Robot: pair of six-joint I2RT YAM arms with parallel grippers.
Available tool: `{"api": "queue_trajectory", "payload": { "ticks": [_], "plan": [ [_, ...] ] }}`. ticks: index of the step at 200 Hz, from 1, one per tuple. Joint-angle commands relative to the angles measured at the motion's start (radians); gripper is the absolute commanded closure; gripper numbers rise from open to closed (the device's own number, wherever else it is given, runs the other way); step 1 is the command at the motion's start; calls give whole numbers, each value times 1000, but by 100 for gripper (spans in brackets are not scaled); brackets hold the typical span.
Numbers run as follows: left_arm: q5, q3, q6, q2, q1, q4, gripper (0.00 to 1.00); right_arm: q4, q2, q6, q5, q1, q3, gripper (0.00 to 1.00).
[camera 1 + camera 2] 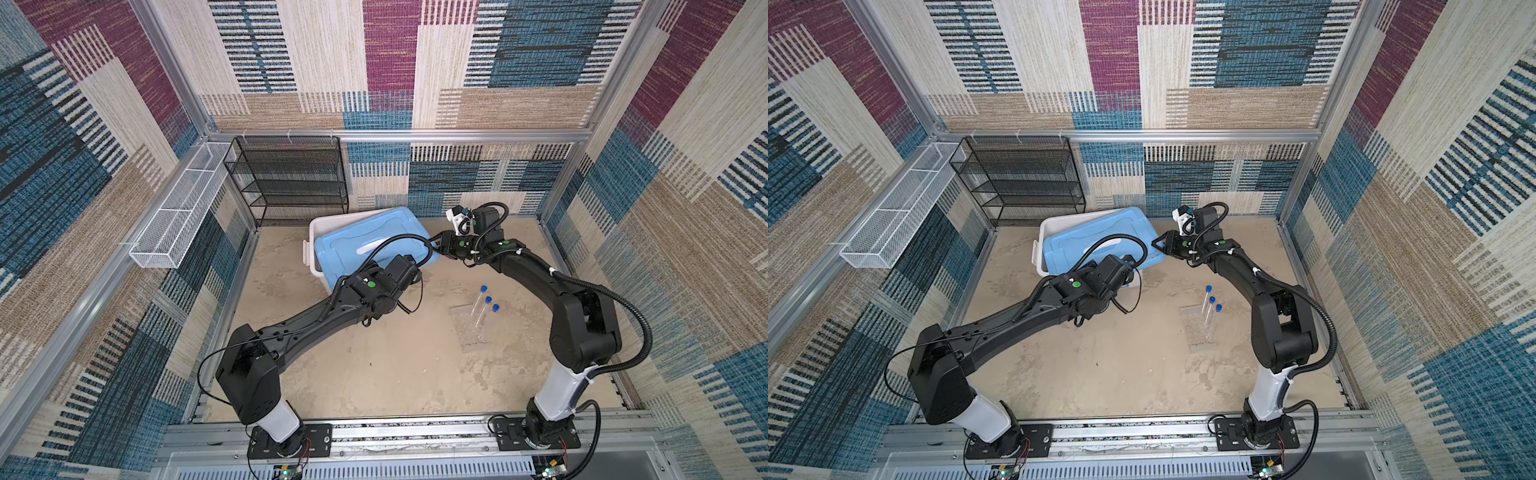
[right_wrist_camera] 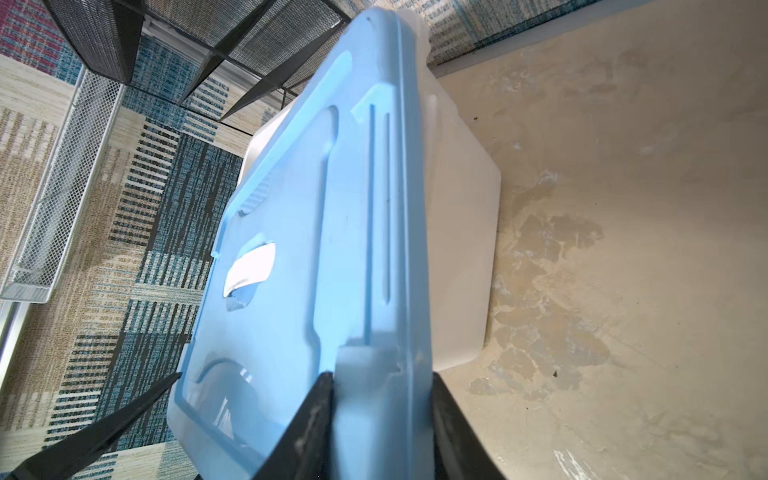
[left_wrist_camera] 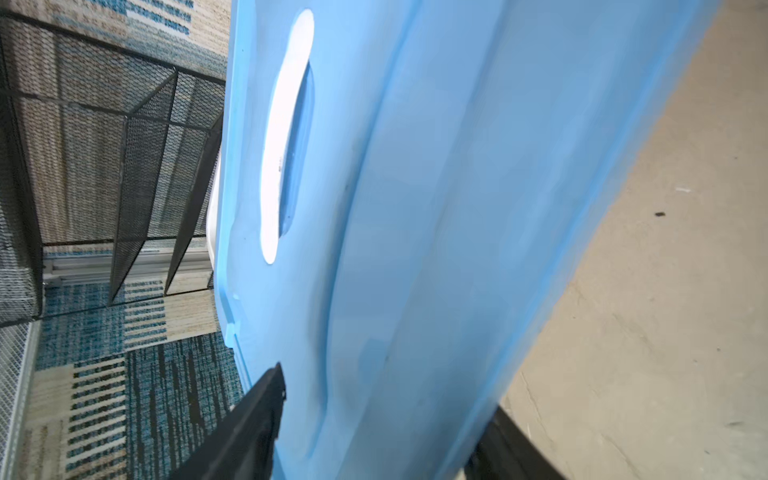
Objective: Organize the chemistry lab equipment
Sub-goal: 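Carry the lid with both grippers over the white bin and lower it, then lower the lid flat onto the bin top with both grippers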
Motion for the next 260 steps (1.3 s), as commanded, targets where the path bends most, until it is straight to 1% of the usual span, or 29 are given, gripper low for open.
{"api": "queue_trajectory", "payload": {
  "ticks": [1,30,55,107,128,143,170,200,215,233,260],
  "plan": [
    [-1,0,-103,-8,1,-7,33,67,-8,-9,-21,2,-8,68],
    [-26,17,-129,14,2,-30,33,83,-8,5,-27,2,-17,71],
    [-42,22,-145,18,5,-38,33,113,-13,27,-38,1,-31,77],
    [-88,36,-186,-1,15,-63,33,196,-52,101,-68,4,-61,80],
    [-88,43,-206,-10,28,-75,34,229,-52,141,-53,17,-70,80],
    [-81,50,-225,-11,43,-91,34,220,-39,145,-9,35,-55,80],
    [-71,41,-238,-22,61,-95,34,259,-22,186,24,58,-53,82],
    [-33,25,-253,-35,86,-80,33,292,-11,224,91,59,-70,83],
    [-21,36,-268,-34,109,-89,34,319,-1,249,96,60,-82,82],
    [3,41,-283,-41,132,-93,34,303,14,246,108,67,-70,81],
    [40,9,-291,-66,147,-72,34,313,24,258,120,75,-73,80]
  ]
}}
